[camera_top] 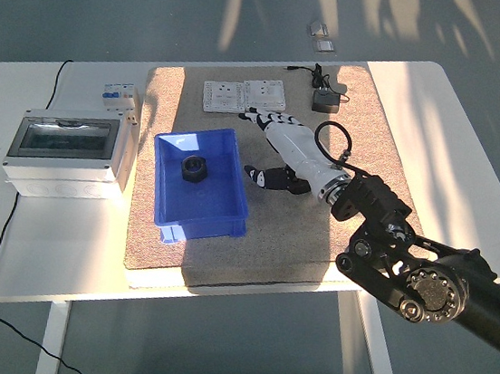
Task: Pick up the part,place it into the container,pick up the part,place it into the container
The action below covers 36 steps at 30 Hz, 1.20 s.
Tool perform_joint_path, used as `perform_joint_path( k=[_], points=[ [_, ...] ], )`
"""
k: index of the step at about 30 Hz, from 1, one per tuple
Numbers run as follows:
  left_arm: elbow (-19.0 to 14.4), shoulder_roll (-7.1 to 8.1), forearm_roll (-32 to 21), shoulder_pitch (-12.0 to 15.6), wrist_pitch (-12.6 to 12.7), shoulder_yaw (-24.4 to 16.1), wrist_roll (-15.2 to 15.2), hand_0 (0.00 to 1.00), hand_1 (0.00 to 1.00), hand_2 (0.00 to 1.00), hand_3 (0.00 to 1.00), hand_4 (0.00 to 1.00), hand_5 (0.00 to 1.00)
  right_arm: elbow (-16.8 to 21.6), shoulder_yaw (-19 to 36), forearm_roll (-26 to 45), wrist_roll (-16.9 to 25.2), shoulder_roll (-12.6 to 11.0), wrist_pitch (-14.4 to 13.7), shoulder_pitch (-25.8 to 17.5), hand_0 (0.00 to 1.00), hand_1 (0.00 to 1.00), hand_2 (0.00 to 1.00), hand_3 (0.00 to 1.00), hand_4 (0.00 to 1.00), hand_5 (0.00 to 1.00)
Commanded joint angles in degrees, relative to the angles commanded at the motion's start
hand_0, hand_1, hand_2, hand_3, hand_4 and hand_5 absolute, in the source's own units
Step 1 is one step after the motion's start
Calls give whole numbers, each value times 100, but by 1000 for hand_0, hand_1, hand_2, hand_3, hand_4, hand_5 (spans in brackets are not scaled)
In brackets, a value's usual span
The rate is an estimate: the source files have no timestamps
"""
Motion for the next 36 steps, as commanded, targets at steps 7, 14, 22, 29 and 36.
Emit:
perform_joint_path(
  k=[7,14,22,29,36],
  points=[
    [0,-5,50,-12,-8,-18,5,672,667,664,777,811,754,-633,118,418,-599,18,247,-69,998,906,921,933,715,120],
    [0,-5,75,-18,-14,-27,3,673,667,663,777,810,752,-885,-216,1041,-500,104,150,-70,998,913,937,946,755,162],
    [0,-6,71,-24,-13,-26,-1,672,667,662,776,805,748,-912,-279,1466,-137,119,-267,-78,998,797,888,915,777,217],
    [0,0,85,-26,-16,-29,0,672,667,661,776,805,747,-934,-367,1628,99,141,-549,-47,951,716,825,843,773,269],
    [0,1,126,-38,-24,-42,5,671,666,661,776,803,747,-1121,-848,1487,-60,262,-404,-1,940,705,816,838,794,257]
  ],
)
